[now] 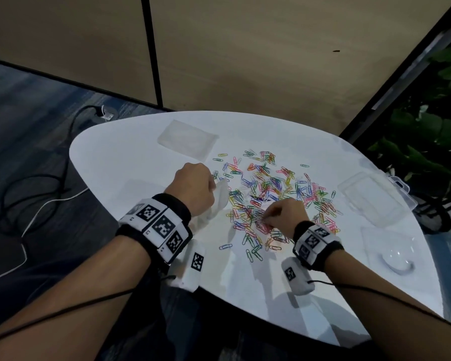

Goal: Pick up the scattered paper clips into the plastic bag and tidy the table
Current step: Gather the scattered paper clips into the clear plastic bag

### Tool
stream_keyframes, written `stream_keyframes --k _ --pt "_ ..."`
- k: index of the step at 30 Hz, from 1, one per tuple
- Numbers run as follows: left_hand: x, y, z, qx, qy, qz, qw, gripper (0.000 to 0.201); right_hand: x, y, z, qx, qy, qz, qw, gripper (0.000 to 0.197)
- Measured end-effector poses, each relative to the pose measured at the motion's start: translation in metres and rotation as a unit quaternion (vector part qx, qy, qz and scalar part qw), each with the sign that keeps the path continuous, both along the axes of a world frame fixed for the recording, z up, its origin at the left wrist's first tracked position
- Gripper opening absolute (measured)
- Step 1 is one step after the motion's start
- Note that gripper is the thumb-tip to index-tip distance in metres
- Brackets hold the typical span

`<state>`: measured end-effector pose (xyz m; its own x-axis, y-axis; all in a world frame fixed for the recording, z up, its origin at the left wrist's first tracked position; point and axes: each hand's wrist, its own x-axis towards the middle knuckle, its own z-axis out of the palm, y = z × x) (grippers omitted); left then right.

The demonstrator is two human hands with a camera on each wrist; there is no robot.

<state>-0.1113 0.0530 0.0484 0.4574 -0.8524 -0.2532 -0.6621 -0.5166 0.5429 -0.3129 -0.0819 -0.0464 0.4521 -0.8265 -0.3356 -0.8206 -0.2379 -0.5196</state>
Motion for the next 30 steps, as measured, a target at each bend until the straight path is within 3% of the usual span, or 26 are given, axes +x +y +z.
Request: stream_keyframes --k 2,4,6,8,12,17,22,24,26,27,30 --pt "-0.001 -0.001 -0.002 0.001 0.000 0.001 1.000 0.029 -0.001 -0.002 0.015 0.156 -0.128 -0.101 0.974 0.007" --pt "-0.003 -0.002 -0.003 0.001 0.005 0.001 1.000 0.029 0.003 0.000 0.032 0.277 -0.269 -0.159 0.909 0.016" --pt "-0.006 -0.004 -0.005 0.000 0.009 0.000 1.000 0.029 0.014 0.008 0.047 0.343 -0.352 -0.171 0.854 0.023" --pt "-0.010 -0.006 -0.008 -0.003 0.009 -0.001 1.000 0.028 0.027 0.020 0.058 0.372 -0.390 -0.170 0.825 0.022" --pt "-0.014 -0.006 -0.011 -0.009 0.014 0.005 1.000 0.027 0.047 0.039 0.056 0.356 -0.380 -0.163 0.838 0.008" --pt "-0.017 -0.005 -0.012 -0.020 0.026 0.003 0.999 0.023 0.061 0.050 0.049 0.359 -0.363 -0.172 0.842 0.017" --pt "-0.015 -0.005 -0.013 -0.029 0.027 0.014 0.999 0.023 0.063 0.053 0.052 0.258 -0.304 -0.070 0.914 0.030" --pt "-0.010 -0.005 -0.012 -0.033 0.018 0.029 0.999 0.025 0.059 0.050 0.053 0.149 -0.280 -0.017 0.948 0.031" --pt "-0.004 -0.005 -0.011 -0.034 0.016 0.040 0.998 0.027 0.049 0.047 0.049 -0.003 -0.188 0.100 0.977 0.036" --pt "-0.001 -0.004 -0.010 -0.033 0.016 0.040 0.999 0.027 0.042 0.049 0.043 -0.080 -0.107 0.201 0.970 0.038" --pt "0.004 0.000 -0.010 -0.029 0.009 0.036 0.999 0.027 0.013 0.068 -0.008 -0.227 0.064 0.466 0.853 0.045"
